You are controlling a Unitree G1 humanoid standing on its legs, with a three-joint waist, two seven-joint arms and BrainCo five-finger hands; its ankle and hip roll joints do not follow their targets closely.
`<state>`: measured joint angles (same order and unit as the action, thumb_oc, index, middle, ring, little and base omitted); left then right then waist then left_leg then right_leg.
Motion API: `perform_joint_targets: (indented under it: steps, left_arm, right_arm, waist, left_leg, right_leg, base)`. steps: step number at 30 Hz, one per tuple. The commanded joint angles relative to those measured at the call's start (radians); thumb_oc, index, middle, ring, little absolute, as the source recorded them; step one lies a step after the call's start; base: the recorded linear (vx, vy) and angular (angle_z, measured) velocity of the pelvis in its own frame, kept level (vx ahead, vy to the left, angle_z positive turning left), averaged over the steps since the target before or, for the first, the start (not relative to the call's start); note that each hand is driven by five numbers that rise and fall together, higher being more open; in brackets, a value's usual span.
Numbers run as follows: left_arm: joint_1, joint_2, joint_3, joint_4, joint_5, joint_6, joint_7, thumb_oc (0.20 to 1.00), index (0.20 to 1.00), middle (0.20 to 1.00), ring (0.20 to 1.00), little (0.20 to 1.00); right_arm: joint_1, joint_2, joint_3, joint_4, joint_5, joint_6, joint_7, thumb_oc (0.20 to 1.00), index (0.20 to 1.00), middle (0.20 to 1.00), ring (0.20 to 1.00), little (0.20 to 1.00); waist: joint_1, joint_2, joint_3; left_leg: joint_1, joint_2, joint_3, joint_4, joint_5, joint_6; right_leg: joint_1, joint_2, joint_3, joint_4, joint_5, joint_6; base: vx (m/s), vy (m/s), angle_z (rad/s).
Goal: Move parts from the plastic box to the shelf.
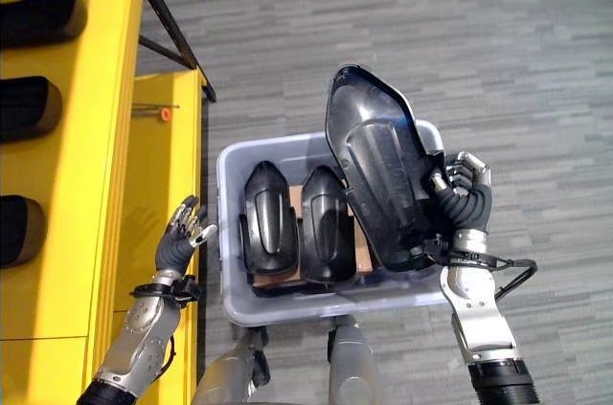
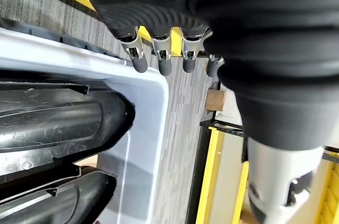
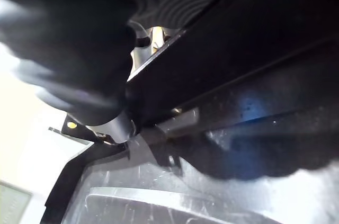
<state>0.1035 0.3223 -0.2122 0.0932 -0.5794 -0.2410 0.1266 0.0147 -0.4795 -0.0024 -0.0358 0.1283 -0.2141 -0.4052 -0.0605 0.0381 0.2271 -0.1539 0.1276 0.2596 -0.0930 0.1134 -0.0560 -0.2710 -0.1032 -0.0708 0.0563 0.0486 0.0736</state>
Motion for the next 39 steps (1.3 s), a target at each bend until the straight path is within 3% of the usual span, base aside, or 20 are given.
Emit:
perform_joint_targets:
  steps: [1,5,7,9,12,14,15,16,17,19,20,23,24,25,26,27,29,33,39]
  left_arm:
    - [-0.065,0.031,0.029,-0.024,-0.020,-0.027,-0.026,1.000,1.000,1.000,1.000,1.000]
    - [-0.040,0.020,0.069,-0.006,-0.045,-0.015,-0.018,1.000,1.000,1.000,1.000,1.000]
    - [-0.024,0.007,0.084,0.006,-0.049,-0.008,-0.007,1.000,1.000,1.000,1.000,1.000]
    - [-0.007,-0.001,0.092,0.001,-0.055,-0.004,-0.003,1.000,1.000,1.000,1.000,1.000]
    - [0.024,-0.013,0.102,-0.018,-0.069,-0.003,-0.004,1.000,1.000,1.000,1.000,1.000]
    - [0.042,-0.020,0.097,-0.028,-0.075,-0.002,-0.006,1.000,1.000,1.000,1.000,1.000]
    - [0.035,-0.024,0.082,-0.023,-0.075,0.001,-0.004,1.000,1.000,1.000,1.000,1.000]
    - [0.034,-0.024,0.081,-0.023,-0.075,0.001,-0.004,1.000,1.000,1.000,1.000,1.000]
    - [0.006,-0.022,0.065,-0.008,-0.074,0.002,0.000,1.000,1.000,1.000,1.000,1.000]
    - [-0.005,-0.019,0.061,-0.008,-0.070,0.004,-0.004,1.000,1.000,1.000,1.000,1.000]
    - [-0.019,-0.023,0.052,-0.008,-0.071,0.004,-0.012,1.000,1.000,1.000,1.000,1.000]
    - [-0.043,-0.032,0.042,0.001,-0.072,0.007,-0.011,1.000,1.000,1.000,1.000,1.000]
    - [-0.056,-0.035,0.029,0.000,-0.060,0.017,-0.016,1.000,1.000,1.000,1.000,1.000]
    - [-0.058,-0.036,0.020,-0.003,-0.052,0.022,-0.021,1.000,1.000,1.000,1.000,1.000]
    - [-0.062,-0.039,0.011,-0.002,-0.045,0.027,-0.029,1.000,1.000,1.000,1.000,1.000]
    - [-0.066,-0.038,0.007,-0.001,-0.045,0.030,-0.032,1.000,1.000,1.000,1.000,1.000]
    - [-0.063,-0.034,0.004,0.002,-0.040,0.030,-0.043,1.000,1.000,1.000,1.000,1.000]
    - [-0.062,-0.022,0.011,0.004,-0.033,0.030,-0.039,1.000,1.000,1.000,1.000,1.000]
    - [-0.040,-0.010,0.045,-0.016,-0.030,0.029,-0.032,1.000,1.000,1.000,1.000,1.000]
  right_arm:
    - [-0.040,-0.039,-0.003,-0.071,0.078,-0.078,0.077,0.200,0.200,0.200,0.200,0.200]
    - [-0.070,-0.003,0.076,-0.065,0.144,-0.049,0.133,0.200,0.200,0.200,0.200,0.200]
    - [-0.095,0.017,0.128,-0.074,0.182,-0.041,0.162,0.200,0.200,0.200,0.200,0.200]
    - [-0.125,0.025,0.159,-0.071,0.197,-0.039,0.173,0.200,0.200,0.200,0.200,0.200]
    - [-0.195,0.031,0.194,-0.055,0.205,-0.042,0.177,0.200,0.200,0.200,0.200,0.200]
    - [-0.238,0.035,0.201,-0.044,0.211,-0.048,0.164,0.200,0.200,0.200,0.200,0.200]
    - [-0.249,0.032,0.188,-0.038,0.208,-0.053,0.146,0.200,0.200,0.200,0.200,0.200]
    - [-0.250,0.032,0.188,-0.037,0.208,-0.053,0.146,0.200,0.200,0.200,0.200,0.200]
    - [-0.266,0.017,0.179,-0.033,0.188,-0.051,0.123,0.200,0.200,0.200,0.200,0.200]
    - [-0.255,0.008,0.170,-0.030,0.186,-0.051,0.115,0.200,0.200,0.200,0.200,0.200]
    - [-0.231,0.007,0.154,-0.032,0.184,-0.053,0.114,0.200,0.200,0.200,0.200,0.200]
    - [-0.198,0.015,0.136,-0.038,0.191,-0.054,0.111,0.200,0.200,0.200,0.200,0.200]
    - [-0.145,0.023,0.106,-0.038,0.196,-0.048,0.113,0.200,0.200,0.200,0.200,0.200]
    - [-0.136,0.026,0.094,-0.042,0.203,-0.051,0.110,0.200,0.200,0.200,0.200,0.200]
    - [-0.124,0.026,0.074,-0.047,0.204,-0.052,0.104,0.200,0.200,0.200,0.200,0.200]
    - [-0.111,0.027,0.052,-0.048,0.197,-0.053,0.096,0.200,0.200,0.200,0.200,0.200]
    - [-0.097,0.036,0.040,-0.044,0.190,-0.046,0.091,0.200,0.200,0.200,0.200,0.200]
    - [-0.088,0.056,0.020,-0.028,0.188,-0.040,0.082,0.200,0.200,0.200,0.200,0.200]
    - [-0.100,0.081,0.009,-0.002,0.176,-0.023,0.084,0.200,0.200,0.200,0.200,0.200]
  waist:
    - [0.013,-0.009,-0.014]
    - [0.035,-0.005,-0.076]
    - [0.054,-0.007,-0.096]
    - [0.072,-0.009,-0.108]
    - [0.109,-0.006,-0.117]
    - [0.145,-0.002,-0.119]
    - [0.154,0.001,-0.115]
    - [0.150,0.003,-0.118]
    - [0.149,-0.013,-0.106]
    - [0.144,-0.033,-0.106]
    - [0.128,-0.042,-0.115]
    - [0.099,-0.044,-0.136]
    - [0.076,-0.031,-0.163]
    - [0.069,-0.029,-0.167]
    - [0.055,-0.028,-0.170]
    - [0.042,-0.028,-0.177]
    - [0.047,-0.026,-0.183]
    - [0.059,-0.040,-0.184]
    - [0.118,-0.097,-0.162]
  left_leg:
    - [0.085,0.066,-0.036,0.006,-0.027,-0.094]
    - [0.156,0.089,-0.065,0.006,-0.025,-0.084]
    - [0.210,0.118,-0.087,0.024,-0.014,-0.076]
    - [0.229,0.139,-0.099,0.029,0.004,-0.080]
    - [0.226,0.173,-0.130,0.017,0.077,-0.103]
    - [0.181,0.192,-0.175,0.006,0.171,-0.135]
    - [0.101,0.185,-0.207,0.006,0.254,-0.158]
    - [0.093,0.185,-0.214,0.006,0.258,-0.158]
    - [0.062,0.161,-0.191,0.006,0.277,-0.147]
    - [0.107,0.154,-0.153,0.059,0.224,-0.128]
    - [0.153,0.155,-0.130,0.141,0.155,-0.111]
    - [0.220,0.161,-0.088,0.175,0.111,-0.101]
    - [0.305,0.134,-0.085,0.152,0.017,-0.101]
    - [0.295,0.116,-0.083,0.128,-0.015,-0.086]
    - [0.292,0.112,-0.032,0.091,-0.046,-0.072]
    - [0.296,0.119,0.038,0.051,-0.055,-0.073]
    - [0.311,0.098,0.054,0.012,-0.083,-0.070]
    - [0.296,0.068,0.047,0.008,-0.113,-0.048]
    - [0.269,-0.013,-0.003,0.022,-0.158,-0.002]
  right_leg:
    - [-0.002,-0.075,-0.042,0.003,0.060,0.099]
    - [0.061,-0.058,-0.060,0.056,-0.008,0.078]
    - [0.098,-0.023,-0.067,0.137,-0.078,0.046]
    - [0.118,-0.005,-0.083,0.154,-0.100,0.034]
    - [0.137,0.027,-0.117,0.154,-0.119,0.016]
    - [0.144,0.040,-0.158,0.139,-0.120,0.007]
    - [0.157,0.025,-0.226,0.112,-0.117,0.006]
    - [0.155,0.027,-0.231,0.107,-0.113,0.005]
    - [0.166,0.009,-0.277,0.060,-0.091,0.000]
    - [0.174,-0.012,-0.316,0.030,-0.067,0.000]
    - [0.185,-0.027,-0.359,0.011,-0.054,-0.006]
    - [0.193,-0.039,-0.406,0.003,-0.046,-0.005]
    - [0.196,-0.048,-0.432,0.015,-0.052,0.021]
    - [0.196,-0.057,-0.434,0.018,-0.042,0.031]
    - [0.199,-0.077,-0.446,0.025,-0.028,0.045]
    - [0.201,-0.098,-0.464,0.023,-0.015,0.054]
    - [0.208,-0.117,-0.476,0.014,0.004,0.067]
    - [0.225,-0.155,-0.490,0.006,0.047,0.095]
    - [0.277,-0.238,-0.528,-0.016,0.146,0.152]
  base:
    - [0.05,0.001,0.17]
    - [0.05,-0.055,0.16]
    - [0.03,-0.170,0.09]
    - [0.01,-0.182,0.12]
    - [-0.05,-0.182,0.03]
    - [-0.16,-0.175,0.24]
    - [-0.18,-0.111,0.60]
    - [-0.24,-0.119,1.82]
    - [-0.15,-0.084,2.07]
    - [-0.17,-0.101,1.54]
    - [-0.12,-0.047,0.89]
    - [-0.04,0.065,1.08]
    - [0.00,0.178,1.39]
    - [-0.02,0.251,0.23]
    - [-0.05,0.224,0.20]
    - [-0.05,0.268,0.34]
    - [-0.03,0.253,0.78]
    - [-0.04,0.216,0.34]
    - [-0.03,0.227,0.27]
